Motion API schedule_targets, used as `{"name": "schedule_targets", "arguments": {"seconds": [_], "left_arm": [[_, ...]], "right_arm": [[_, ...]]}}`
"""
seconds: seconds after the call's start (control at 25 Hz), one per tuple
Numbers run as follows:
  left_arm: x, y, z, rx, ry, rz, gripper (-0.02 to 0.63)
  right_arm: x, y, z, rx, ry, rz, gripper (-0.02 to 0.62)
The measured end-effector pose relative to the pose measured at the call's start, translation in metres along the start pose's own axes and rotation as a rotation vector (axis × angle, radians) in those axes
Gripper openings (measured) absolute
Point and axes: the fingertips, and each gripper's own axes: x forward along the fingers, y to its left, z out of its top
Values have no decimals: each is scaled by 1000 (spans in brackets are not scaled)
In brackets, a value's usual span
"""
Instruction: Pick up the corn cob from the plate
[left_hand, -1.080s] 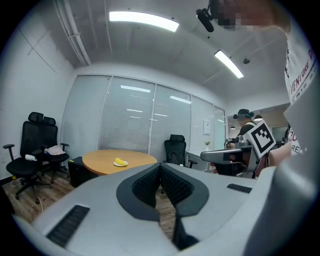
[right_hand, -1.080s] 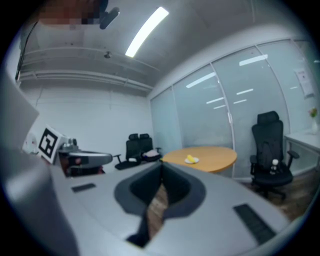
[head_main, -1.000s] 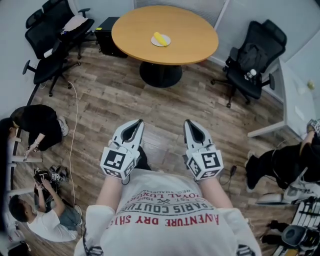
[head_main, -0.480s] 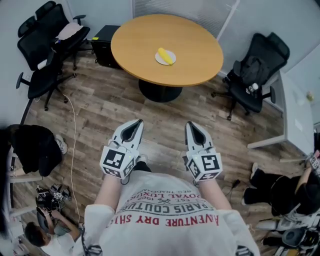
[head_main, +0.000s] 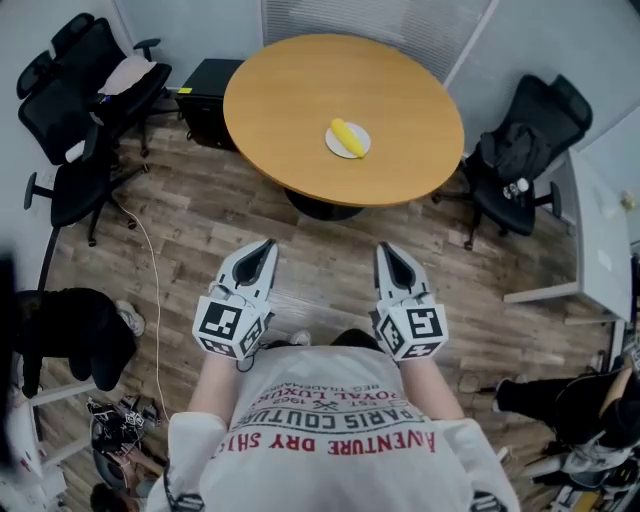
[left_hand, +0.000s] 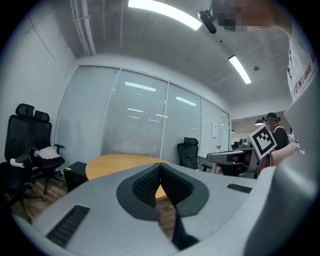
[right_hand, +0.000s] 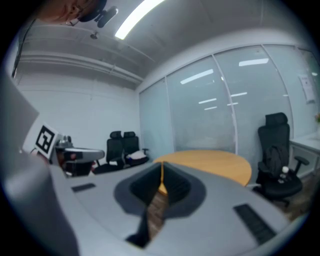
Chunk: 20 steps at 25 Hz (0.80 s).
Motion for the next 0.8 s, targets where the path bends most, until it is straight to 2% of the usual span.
{"name": "schedule_targets", "arguments": {"seconds": [0.4, 0.68, 0.8], "left_arm": [[62, 53, -7, -15, 24, 80, 35], [144, 80, 21, 16, 5, 171, 35], [184, 84, 32, 17, -10, 209, 35]], "right_arm": [[97, -31, 0, 12, 40, 84, 29], [184, -93, 22, 78, 45, 180, 29], [212, -124, 31, 67, 54, 219, 29]]}}
